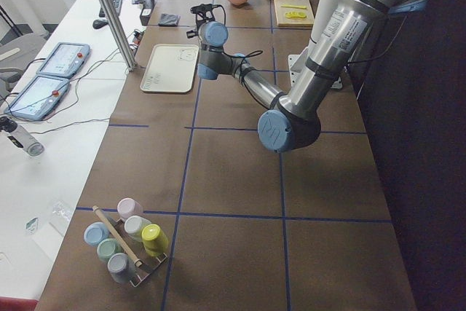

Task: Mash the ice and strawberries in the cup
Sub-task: 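Carry the pestle with the left gripper over the blue cup and lower it in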

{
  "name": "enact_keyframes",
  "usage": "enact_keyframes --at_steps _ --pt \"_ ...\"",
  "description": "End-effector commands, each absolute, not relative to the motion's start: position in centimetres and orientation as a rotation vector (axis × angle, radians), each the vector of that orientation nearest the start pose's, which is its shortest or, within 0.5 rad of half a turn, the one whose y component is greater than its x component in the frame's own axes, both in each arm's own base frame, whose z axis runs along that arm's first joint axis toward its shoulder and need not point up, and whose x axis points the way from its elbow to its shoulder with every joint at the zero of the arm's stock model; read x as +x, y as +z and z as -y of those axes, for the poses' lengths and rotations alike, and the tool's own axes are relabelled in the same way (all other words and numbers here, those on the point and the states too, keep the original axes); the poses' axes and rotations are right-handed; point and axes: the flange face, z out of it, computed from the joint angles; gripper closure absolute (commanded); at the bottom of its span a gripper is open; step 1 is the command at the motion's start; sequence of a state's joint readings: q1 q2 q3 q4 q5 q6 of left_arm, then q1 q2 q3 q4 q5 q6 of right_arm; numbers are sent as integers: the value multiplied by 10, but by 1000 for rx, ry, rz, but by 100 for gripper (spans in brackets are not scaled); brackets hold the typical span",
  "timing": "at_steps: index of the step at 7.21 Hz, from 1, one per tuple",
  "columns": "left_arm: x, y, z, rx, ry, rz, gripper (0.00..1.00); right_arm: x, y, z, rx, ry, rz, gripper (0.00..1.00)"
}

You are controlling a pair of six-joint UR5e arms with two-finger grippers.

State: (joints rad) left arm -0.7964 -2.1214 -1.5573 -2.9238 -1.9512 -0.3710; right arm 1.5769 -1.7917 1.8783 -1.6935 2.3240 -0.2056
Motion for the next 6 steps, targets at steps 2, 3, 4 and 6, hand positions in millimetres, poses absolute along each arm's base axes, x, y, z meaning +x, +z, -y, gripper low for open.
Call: enact_keyframes --at_steps 2,3,4,6 --pt "414 194 447 1656 488 -1401 98 68 618 394 49 -178 753 1" --pt "425 193 429 1692 422 -1435 98 68 616 395 52 -179 753 1" --pt "423 193 427 1708 417 -1450 99 68 616 396 53 -180 753 1" --pt "441 200 409 1699 431 -1490 99 68 616 395 52 -179 753 1"
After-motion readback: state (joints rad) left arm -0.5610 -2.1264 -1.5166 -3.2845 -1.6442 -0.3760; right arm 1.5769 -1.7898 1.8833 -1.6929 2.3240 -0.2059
